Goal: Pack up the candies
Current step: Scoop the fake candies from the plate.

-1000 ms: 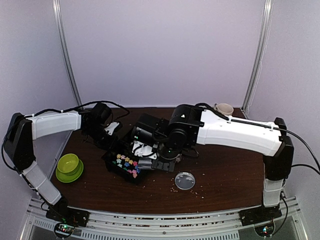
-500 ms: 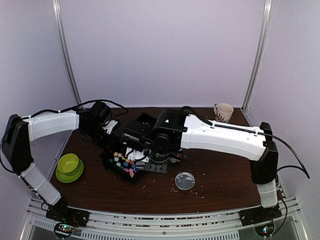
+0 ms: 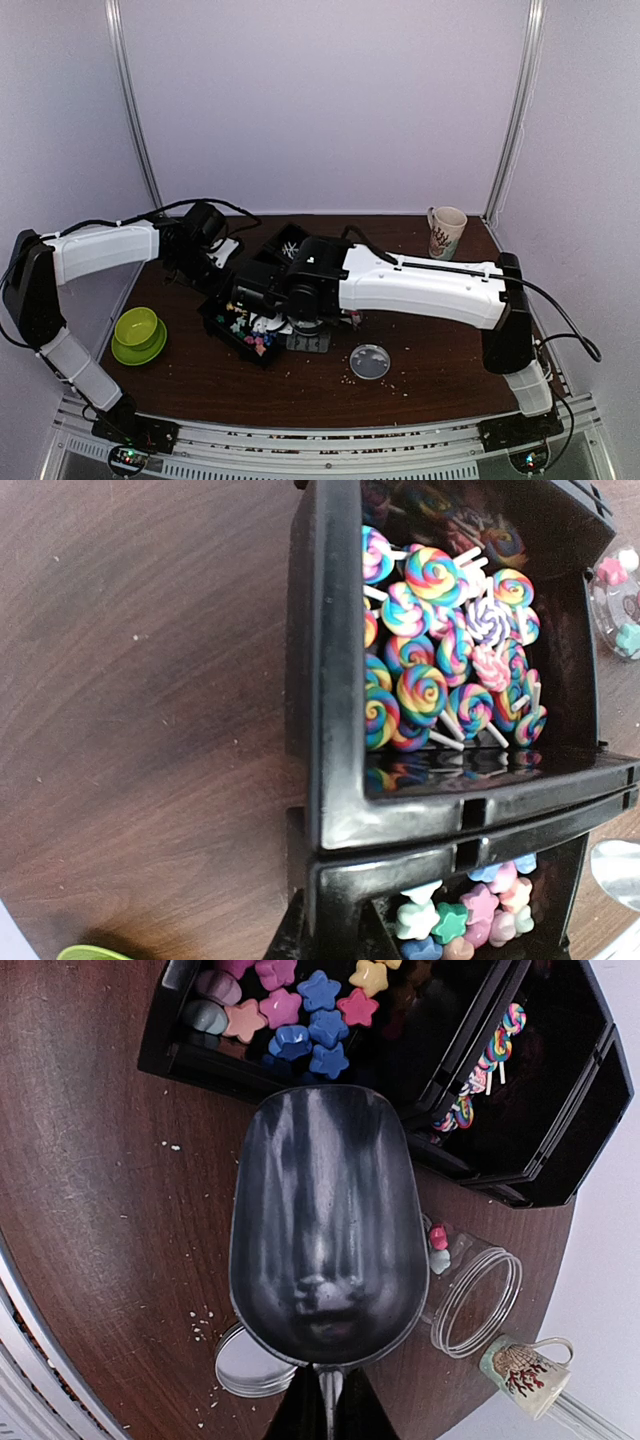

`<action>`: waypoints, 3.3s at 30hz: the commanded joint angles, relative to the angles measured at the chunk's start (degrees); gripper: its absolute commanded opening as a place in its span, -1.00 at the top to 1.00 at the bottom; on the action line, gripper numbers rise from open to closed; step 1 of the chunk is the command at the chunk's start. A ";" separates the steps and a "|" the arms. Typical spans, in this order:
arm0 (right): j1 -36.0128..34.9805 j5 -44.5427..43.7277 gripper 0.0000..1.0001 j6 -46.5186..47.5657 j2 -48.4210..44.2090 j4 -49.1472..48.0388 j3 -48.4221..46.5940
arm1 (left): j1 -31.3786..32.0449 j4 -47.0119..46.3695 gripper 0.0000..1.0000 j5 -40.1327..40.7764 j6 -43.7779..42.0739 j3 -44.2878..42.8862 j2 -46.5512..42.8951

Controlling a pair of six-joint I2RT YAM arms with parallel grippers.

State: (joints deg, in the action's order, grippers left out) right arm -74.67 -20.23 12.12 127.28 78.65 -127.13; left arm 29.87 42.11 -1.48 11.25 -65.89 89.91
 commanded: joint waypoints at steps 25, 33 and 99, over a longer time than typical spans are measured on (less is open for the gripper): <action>-3.69 -22.48 1.00 8.44 11.45 -8.66 -4.77 | 3.54 -6.53 1.00 1.37 -1.84 -4.01 -4.01; -4.80 -12.99 1.00 12.28 12.13 -13.74 -4.03 | 3.53 -7.13 1.00 0.13 -1.80 -3.81 -4.14; 7.22 30.87 1.00 -11.03 -6.08 -89.34 49.04 | -1.64 -13.10 1.00 -17.25 2.03 -1.08 -4.66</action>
State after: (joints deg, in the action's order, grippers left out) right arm -67.02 5.54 2.68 123.66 -2.42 -83.68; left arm 27.20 42.33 -8.60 10.41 -64.16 89.65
